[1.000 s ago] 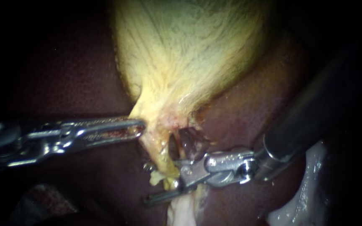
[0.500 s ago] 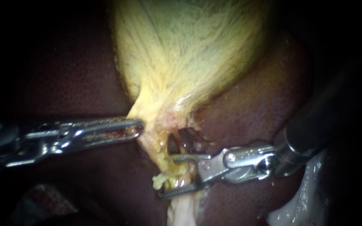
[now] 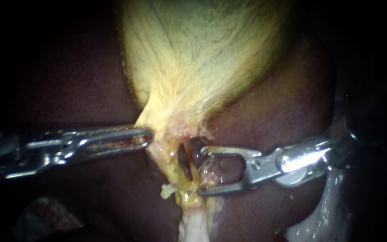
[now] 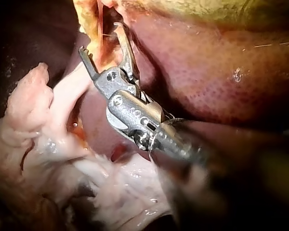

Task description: Going back first clip left tube

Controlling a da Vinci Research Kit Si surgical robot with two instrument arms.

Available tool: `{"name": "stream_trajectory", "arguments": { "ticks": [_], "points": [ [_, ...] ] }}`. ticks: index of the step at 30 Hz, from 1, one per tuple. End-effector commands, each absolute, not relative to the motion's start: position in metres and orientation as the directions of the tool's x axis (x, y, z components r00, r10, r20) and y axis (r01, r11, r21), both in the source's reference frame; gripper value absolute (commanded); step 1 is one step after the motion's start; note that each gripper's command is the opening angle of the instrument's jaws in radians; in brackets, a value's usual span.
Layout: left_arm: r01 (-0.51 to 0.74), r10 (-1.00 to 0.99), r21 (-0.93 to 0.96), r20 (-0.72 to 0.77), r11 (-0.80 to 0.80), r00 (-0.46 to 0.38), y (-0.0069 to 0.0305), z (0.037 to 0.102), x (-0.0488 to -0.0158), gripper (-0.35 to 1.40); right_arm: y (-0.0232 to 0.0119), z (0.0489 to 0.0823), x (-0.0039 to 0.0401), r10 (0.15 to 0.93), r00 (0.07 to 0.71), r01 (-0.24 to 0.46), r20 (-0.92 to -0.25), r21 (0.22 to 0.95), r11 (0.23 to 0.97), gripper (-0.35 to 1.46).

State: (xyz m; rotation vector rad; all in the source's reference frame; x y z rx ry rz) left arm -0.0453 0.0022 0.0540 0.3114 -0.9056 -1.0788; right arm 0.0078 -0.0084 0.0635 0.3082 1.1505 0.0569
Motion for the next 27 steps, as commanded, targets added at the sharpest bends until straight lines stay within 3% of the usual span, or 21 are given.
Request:
{"name": "stream_trajectory", "arguments": {
  "ticks": [1,9,27],
  "points": [
    [0.624,-0.86,0.623,0.482,0.472,0.169,0.0022,0.054,-0.0454,-0.21,-0.0083,0.0633,0.0076,0.185,0.412,0.123,-0.892,0.256,0.959,0.6],
    [0.623,-0.86,0.623,0.482,0.472,0.169,0.0022,0.0543,-0.0453,-0.21,-0.0082,0.0621,0.0059,0.064,0.392,0.184,-0.918,0.146,0.972,0.6],
    [0.621,-0.853,0.617,0.491,0.484,0.177,0.0023,0.0549,-0.0453,-0.16,-0.006,0.0597,0.0028,0.024,0.377,0.214,-0.926,0.113,0.97,0.6]
  ]
}}
